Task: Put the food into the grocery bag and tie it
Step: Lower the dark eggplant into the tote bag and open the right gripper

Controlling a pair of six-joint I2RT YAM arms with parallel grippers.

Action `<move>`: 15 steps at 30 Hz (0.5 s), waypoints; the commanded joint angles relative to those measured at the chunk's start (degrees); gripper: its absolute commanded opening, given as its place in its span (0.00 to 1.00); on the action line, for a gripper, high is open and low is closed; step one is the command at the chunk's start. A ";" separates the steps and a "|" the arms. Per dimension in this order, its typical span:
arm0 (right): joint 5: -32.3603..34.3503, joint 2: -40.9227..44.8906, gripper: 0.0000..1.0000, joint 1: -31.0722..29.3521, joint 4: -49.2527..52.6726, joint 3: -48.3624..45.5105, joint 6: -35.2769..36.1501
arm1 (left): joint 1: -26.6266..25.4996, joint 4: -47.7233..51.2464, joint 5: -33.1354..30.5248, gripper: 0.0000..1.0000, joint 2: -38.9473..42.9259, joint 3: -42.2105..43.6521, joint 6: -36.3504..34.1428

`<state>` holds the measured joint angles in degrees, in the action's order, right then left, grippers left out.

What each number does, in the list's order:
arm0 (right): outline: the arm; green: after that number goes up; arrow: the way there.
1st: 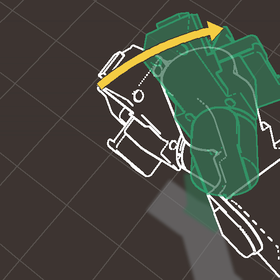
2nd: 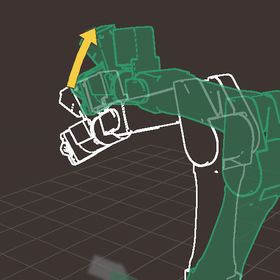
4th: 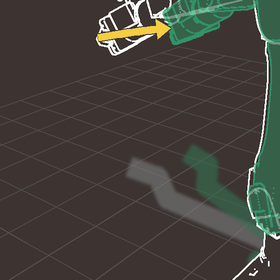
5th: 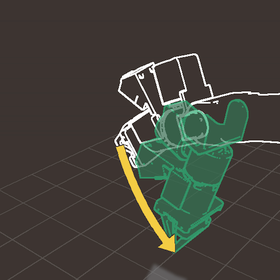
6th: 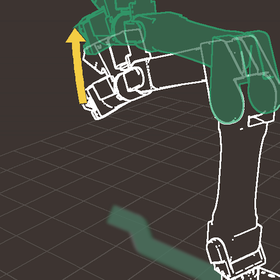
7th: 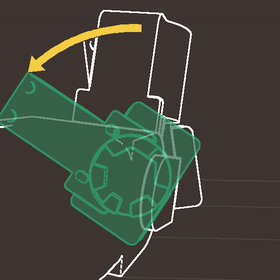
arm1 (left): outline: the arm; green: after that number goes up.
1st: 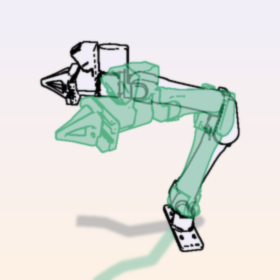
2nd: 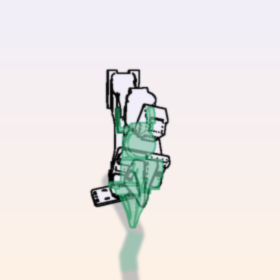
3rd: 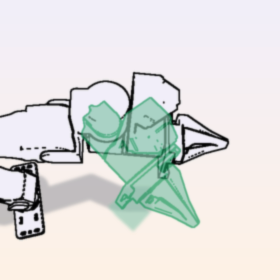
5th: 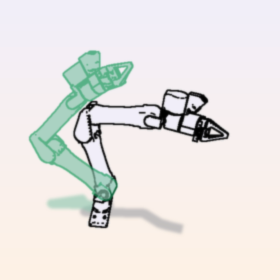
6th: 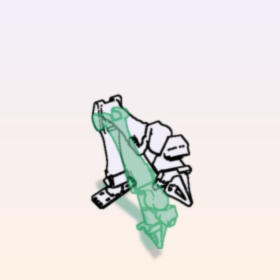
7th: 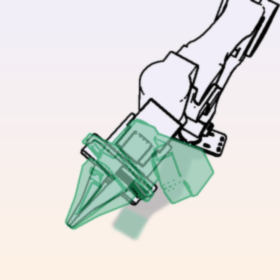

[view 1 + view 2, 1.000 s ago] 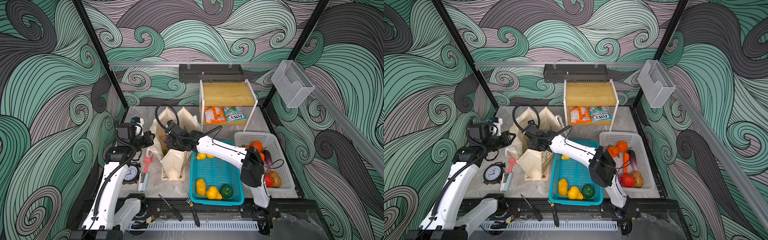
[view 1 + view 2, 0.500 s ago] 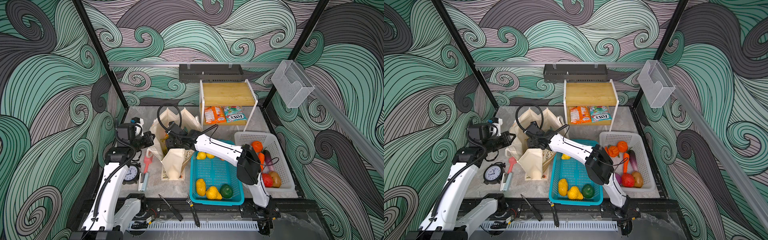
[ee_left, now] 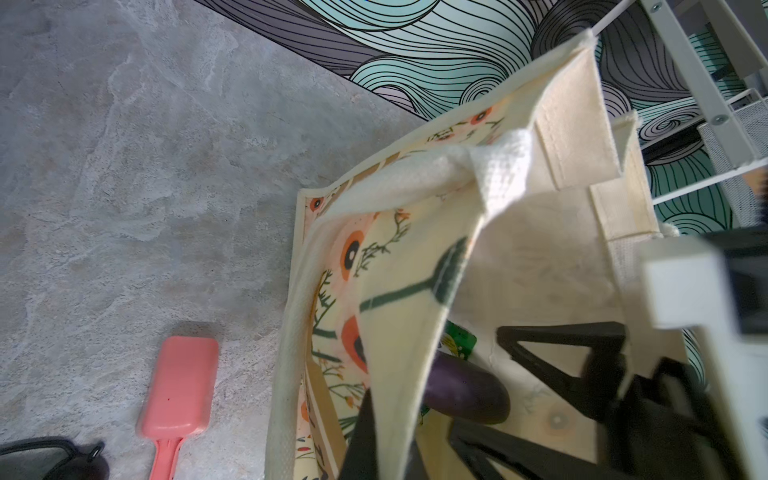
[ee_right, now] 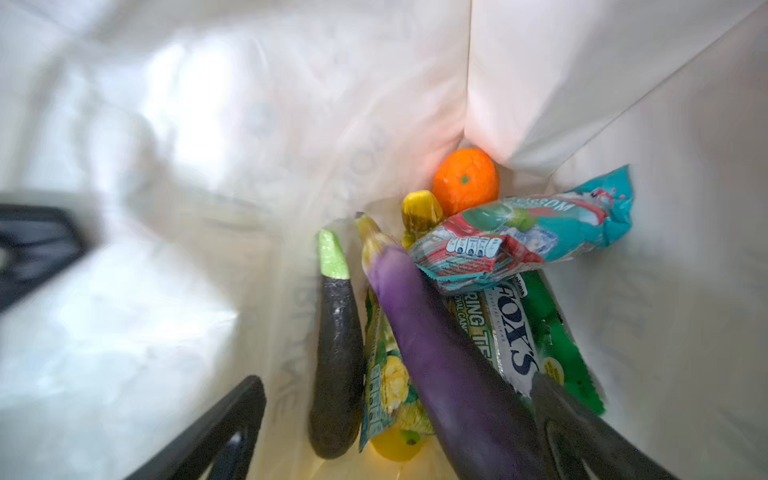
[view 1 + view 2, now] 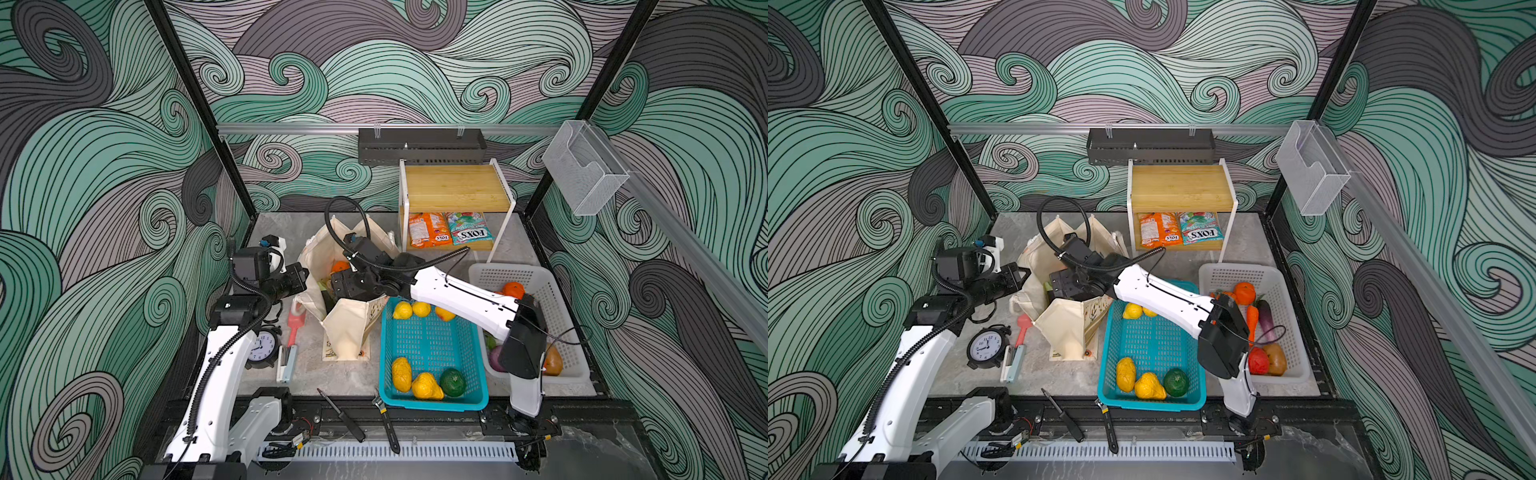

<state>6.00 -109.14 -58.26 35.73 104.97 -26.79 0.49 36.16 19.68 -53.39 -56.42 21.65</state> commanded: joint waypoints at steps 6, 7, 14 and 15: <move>5.90 15.59 0.99 0.66 -2.94 -8.56 2.53 | 0.55 1.33 -0.74 0.00 0.10 0.33 0.34; 7.09 17.19 0.99 1.01 -2.90 -10.06 2.42 | 0.56 1.37 -0.91 0.00 0.04 0.33 0.38; 16.13 28.35 0.88 5.10 -3.65 -23.56 -0.17 | 0.55 0.75 -1.49 0.00 -0.64 0.20 1.43; 14.77 28.01 0.84 5.93 -3.71 -24.50 -0.67 | 0.48 0.75 -1.12 0.00 -0.92 -0.07 1.93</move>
<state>17.61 -81.47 -54.08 32.36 83.05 -26.02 0.69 36.12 18.79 -53.56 -56.40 22.28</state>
